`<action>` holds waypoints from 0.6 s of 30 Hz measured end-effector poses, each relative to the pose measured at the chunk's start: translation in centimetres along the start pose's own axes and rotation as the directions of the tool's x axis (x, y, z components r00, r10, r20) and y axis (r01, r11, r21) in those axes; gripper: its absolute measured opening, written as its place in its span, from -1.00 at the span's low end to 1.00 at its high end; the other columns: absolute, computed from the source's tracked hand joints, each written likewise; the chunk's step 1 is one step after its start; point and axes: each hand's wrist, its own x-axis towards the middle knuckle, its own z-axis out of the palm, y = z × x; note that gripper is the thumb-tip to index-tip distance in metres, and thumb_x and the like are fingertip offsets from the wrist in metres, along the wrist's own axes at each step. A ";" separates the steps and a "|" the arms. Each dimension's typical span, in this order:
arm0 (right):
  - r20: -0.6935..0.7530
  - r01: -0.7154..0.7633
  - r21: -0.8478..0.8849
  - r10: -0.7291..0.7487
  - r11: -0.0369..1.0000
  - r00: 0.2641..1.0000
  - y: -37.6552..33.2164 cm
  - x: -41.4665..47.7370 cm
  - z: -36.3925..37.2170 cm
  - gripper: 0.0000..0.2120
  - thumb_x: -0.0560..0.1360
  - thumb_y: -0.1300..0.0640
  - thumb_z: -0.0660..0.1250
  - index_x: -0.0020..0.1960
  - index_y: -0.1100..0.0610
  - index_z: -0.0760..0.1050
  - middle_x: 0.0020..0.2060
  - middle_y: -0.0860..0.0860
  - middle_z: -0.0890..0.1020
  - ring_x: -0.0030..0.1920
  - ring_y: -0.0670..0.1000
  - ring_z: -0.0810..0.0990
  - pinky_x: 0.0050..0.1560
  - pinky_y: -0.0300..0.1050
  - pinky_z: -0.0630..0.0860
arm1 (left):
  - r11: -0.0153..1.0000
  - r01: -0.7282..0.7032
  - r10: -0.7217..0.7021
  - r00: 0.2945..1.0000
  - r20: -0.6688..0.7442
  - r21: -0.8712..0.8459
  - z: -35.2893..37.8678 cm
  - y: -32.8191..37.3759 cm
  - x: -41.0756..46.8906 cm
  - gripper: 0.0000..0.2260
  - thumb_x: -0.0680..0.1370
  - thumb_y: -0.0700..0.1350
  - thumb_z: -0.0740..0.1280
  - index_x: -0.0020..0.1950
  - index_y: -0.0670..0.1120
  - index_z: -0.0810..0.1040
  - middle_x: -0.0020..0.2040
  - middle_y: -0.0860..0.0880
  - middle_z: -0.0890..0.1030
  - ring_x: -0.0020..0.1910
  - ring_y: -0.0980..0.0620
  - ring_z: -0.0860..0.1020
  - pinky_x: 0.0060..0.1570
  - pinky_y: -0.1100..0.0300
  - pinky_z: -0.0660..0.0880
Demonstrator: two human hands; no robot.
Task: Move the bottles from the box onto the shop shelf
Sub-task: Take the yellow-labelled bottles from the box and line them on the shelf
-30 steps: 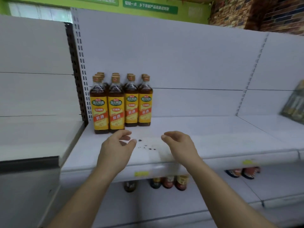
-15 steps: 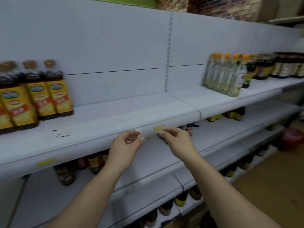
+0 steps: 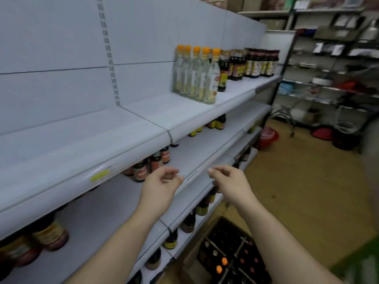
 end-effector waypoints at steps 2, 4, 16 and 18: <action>-0.050 -0.044 0.010 0.045 0.999 0.998 1.2 1.5 -1.1 -0.75 0.61 -0.11 0.38 0.17 0.01 0.64 0.00 -0.03 0.70 -0.01 -0.01 0.68 -0.11 -0.11 0.59 | 1.000 0.018 -0.017 0.998 0.056 -0.001 2.0 -0.8 1.9 -0.90 0.55 -0.08 0.48 0.04 0.05 0.65 -0.04 0.02 0.67 -0.02 -0.01 0.65 -0.02 0.13 0.58; -0.108 -0.099 0.029 0.101 0.995 0.989 2.8 3.2 -2.1 -0.78 0.61 -0.08 0.39 0.14 0.03 0.66 0.01 -0.04 0.71 -0.02 -0.01 0.69 -0.15 -0.13 0.56 | 0.999 0.041 -0.042 0.994 0.103 0.013 3.8 -2.1 3.7 -0.90 0.55 -0.05 0.48 0.04 0.09 0.64 -0.04 0.05 0.67 -0.03 0.02 0.66 -0.02 0.11 0.58; -0.262 -0.481 0.135 0.499 0.866 0.826 16.1 6.4 -5.0 -0.83 0.60 -0.04 0.40 0.12 0.01 0.60 0.02 0.02 0.69 -0.02 0.03 0.70 -0.23 -0.18 0.54 | 0.964 0.197 -0.256 0.868 0.425 0.179 14.8 -11.9 9.3 -0.88 0.56 -0.04 0.46 0.08 0.09 0.61 -0.12 0.11 0.64 -0.12 0.07 0.63 -0.14 0.20 0.57; -0.266 -0.529 0.158 0.552 0.834 0.790 18.3 6.1 -5.5 -0.81 0.60 0.00 0.41 0.16 0.06 0.60 -0.01 0.04 0.69 -0.03 0.04 0.69 -0.33 -0.24 0.52 | 0.956 0.192 -0.278 0.840 0.467 0.224 16.5 -13.3 9.3 -0.86 0.58 -0.06 0.45 0.12 0.07 0.60 -0.12 0.11 0.63 -0.09 0.12 0.62 -0.09 0.24 0.53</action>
